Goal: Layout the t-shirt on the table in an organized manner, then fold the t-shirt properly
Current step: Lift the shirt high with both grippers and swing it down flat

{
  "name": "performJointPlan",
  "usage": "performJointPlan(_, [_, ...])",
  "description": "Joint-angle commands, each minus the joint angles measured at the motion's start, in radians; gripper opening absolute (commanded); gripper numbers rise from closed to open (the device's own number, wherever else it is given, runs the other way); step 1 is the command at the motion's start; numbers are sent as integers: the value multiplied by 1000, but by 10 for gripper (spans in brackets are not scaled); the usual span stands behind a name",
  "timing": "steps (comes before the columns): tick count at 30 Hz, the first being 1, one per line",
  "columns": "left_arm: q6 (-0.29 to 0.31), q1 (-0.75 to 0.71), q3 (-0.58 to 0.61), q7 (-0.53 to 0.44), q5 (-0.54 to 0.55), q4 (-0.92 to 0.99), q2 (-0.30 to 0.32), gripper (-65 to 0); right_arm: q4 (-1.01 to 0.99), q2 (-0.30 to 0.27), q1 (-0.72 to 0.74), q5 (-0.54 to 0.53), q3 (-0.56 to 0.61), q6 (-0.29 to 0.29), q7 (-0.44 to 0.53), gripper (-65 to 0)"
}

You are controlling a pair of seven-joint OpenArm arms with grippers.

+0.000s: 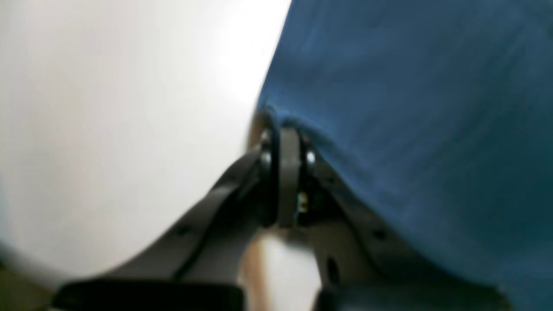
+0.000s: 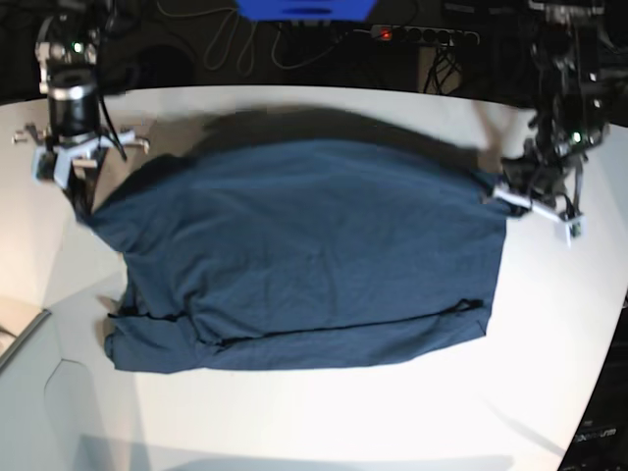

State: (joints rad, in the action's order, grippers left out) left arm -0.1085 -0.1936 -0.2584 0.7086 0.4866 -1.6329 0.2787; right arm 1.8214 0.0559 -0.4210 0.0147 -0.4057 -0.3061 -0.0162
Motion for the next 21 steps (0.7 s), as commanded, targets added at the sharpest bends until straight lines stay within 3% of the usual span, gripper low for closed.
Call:
performJointPlan(1, [0,59,-6,-24,2,-13,9,-648,19,-21,44,-11,14,0,-9,-650])
performJointPlan(7, [-10,345,49,-24,1,128,7,-648,-51,-135,362,-11,106,0,-287,-650])
performJointPlan(10, [-10,504,95,-28,1,251,1,-648,-148,-167,555,-12,123,0,-373,-650])
performJointPlan(21, [-10,1090,267,-37,2,570,-35,-648,-409,-279,1155,-11,193,0,-391,-650])
